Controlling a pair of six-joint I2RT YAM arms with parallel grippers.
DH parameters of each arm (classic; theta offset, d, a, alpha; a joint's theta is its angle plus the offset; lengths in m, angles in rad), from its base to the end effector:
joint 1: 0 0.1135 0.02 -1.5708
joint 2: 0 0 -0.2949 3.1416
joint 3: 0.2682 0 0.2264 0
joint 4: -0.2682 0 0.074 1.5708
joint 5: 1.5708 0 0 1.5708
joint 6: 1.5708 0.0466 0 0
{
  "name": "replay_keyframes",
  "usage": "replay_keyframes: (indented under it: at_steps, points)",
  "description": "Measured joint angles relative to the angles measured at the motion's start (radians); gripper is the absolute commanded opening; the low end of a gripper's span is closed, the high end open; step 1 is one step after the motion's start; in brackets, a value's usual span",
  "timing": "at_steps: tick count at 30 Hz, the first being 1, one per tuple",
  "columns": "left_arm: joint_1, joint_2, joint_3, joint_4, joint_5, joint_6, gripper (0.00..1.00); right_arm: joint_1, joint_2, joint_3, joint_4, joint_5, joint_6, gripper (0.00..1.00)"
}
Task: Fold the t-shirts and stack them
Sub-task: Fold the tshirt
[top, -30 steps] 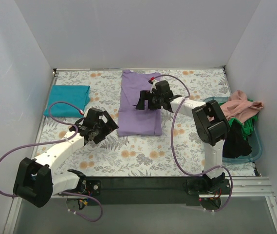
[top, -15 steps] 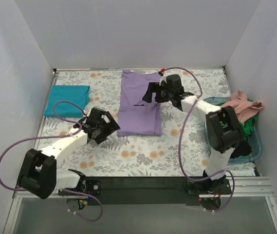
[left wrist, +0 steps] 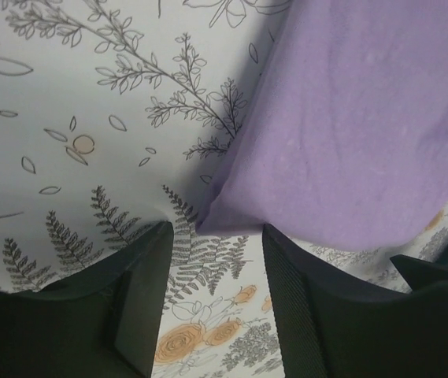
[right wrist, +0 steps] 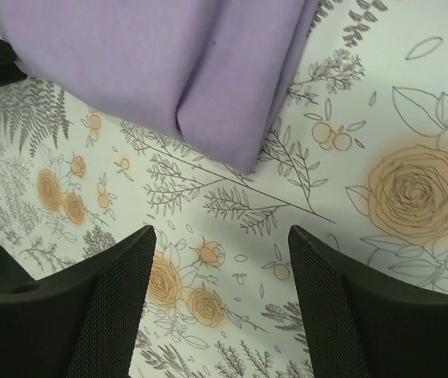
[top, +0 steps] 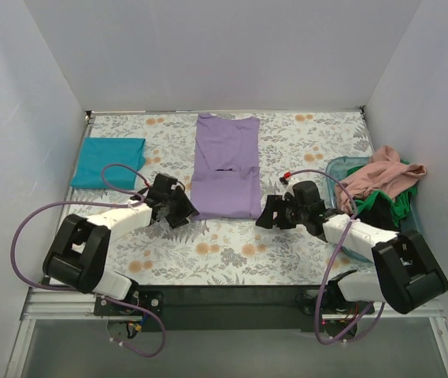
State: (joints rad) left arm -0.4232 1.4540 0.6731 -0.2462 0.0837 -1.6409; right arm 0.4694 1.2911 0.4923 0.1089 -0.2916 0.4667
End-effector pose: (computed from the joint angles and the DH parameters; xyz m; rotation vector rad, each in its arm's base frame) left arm 0.2220 -0.1043 0.1923 -1.5970 2.3486 -0.7405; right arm 0.1949 0.1139 0.2069 -0.1662 2.3553 0.8096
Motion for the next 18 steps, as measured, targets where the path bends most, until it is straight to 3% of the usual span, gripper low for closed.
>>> replay_keyframes:
  at_steps: [7, 10, 13, 15, 16, 17, 18]
  points:
    - [0.000, 0.040, 0.011, 0.045, 0.010, -0.006, 0.45, 0.008, 0.095, 0.013, 0.076, -0.019, 0.008, 0.66]
    - [0.000, 0.074, 0.029, 0.061, 0.010, -0.009, 0.31, 0.009, 0.151, 0.040, 0.113, -0.028, 0.020, 0.64]
    - [0.001, 0.111, 0.043, 0.075, 0.010, -0.010, 0.02, 0.009, 0.198, 0.060, 0.158, -0.035, 0.026, 0.57]
    - [0.003, 0.125, 0.050, 0.084, 0.020, -0.009, 0.00, 0.009, 0.225, 0.066, 0.183, -0.042, 0.028, 0.43]
    - [0.003, 0.128, 0.050, 0.090, 0.023, -0.008, 0.00, 0.008, 0.238, 0.068, 0.194, -0.046, 0.028, 0.31]
    - [0.003, 0.129, 0.050, 0.092, 0.024, -0.008, 0.00, 0.008, 0.249, 0.069, 0.203, -0.051, 0.027, 0.07]
    - [0.003, 0.128, 0.049, 0.093, 0.024, -0.008, 0.00, 0.009, 0.257, 0.069, 0.205, -0.048, 0.025, 0.01]
